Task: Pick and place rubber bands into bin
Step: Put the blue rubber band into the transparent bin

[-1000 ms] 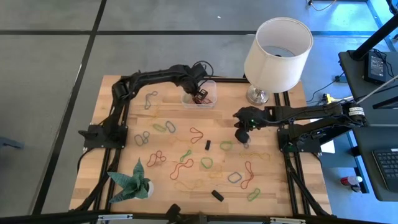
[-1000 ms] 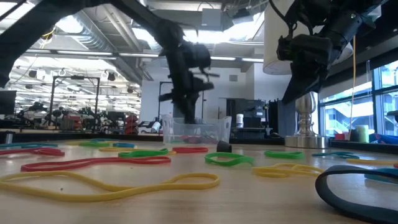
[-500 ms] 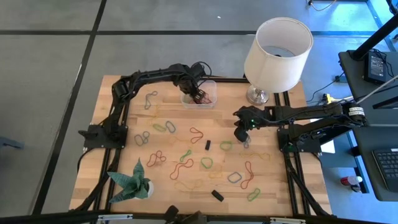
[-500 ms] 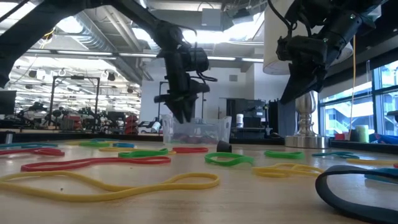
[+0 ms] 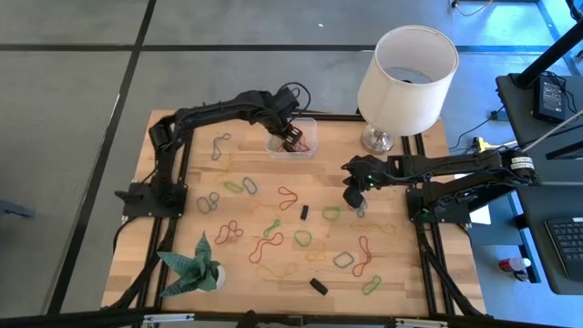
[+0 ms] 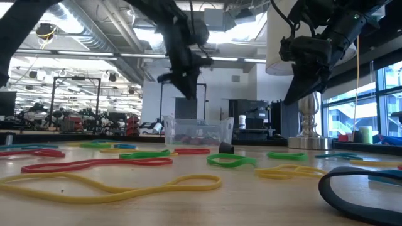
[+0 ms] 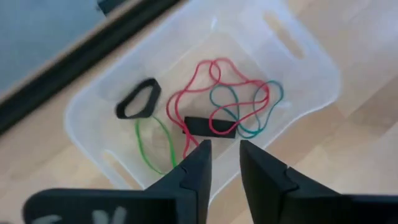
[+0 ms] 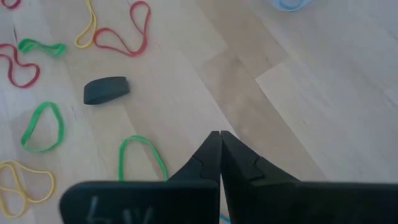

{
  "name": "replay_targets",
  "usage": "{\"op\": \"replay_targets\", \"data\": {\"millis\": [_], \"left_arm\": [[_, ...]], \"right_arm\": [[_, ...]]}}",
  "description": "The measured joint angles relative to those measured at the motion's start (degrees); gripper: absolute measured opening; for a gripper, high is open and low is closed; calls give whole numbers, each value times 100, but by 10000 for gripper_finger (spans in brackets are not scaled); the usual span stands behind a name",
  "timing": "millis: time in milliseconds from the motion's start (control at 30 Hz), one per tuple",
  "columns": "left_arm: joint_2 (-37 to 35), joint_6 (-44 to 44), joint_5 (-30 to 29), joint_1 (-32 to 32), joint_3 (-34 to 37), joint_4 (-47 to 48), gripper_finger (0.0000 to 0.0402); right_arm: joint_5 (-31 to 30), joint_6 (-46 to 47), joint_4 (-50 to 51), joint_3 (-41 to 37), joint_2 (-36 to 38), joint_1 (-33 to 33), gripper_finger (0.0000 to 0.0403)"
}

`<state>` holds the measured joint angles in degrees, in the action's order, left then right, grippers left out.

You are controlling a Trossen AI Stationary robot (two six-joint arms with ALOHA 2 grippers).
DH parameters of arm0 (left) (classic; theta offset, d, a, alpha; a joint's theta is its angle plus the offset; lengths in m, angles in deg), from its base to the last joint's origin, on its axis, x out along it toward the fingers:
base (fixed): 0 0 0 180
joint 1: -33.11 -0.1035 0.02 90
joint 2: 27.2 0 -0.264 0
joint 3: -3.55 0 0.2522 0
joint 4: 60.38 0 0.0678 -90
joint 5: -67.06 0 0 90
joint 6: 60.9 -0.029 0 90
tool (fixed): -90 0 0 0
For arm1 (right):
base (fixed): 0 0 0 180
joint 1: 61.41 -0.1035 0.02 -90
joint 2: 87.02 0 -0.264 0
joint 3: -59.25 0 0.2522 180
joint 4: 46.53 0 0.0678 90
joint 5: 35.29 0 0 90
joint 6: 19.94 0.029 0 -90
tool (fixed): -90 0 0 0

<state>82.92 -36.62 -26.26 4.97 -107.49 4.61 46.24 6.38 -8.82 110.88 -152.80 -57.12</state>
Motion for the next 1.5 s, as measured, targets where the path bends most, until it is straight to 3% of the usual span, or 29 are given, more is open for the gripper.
{"op": "replay_targets", "data": {"millis": [267,567,967,1300,1500], "left_arm": [[-734,-102,-172,325,0,90,5],[-1162,84,-731,766,0,672,2],[-1184,172,-934,1422,2,950,1],[-1184,154,-875,1746,40,1076,1],[-1184,232,-709,1927,514,1018,1]], "right_arm": [[4,-57,75,0,0,0,6],[72,-131,78,0,0,-24,6],[70,-131,80,0,0,-24,6],[279,-9,-28,-325,0,-26,6],[505,338,-58,-617,0,-26,6]]}}
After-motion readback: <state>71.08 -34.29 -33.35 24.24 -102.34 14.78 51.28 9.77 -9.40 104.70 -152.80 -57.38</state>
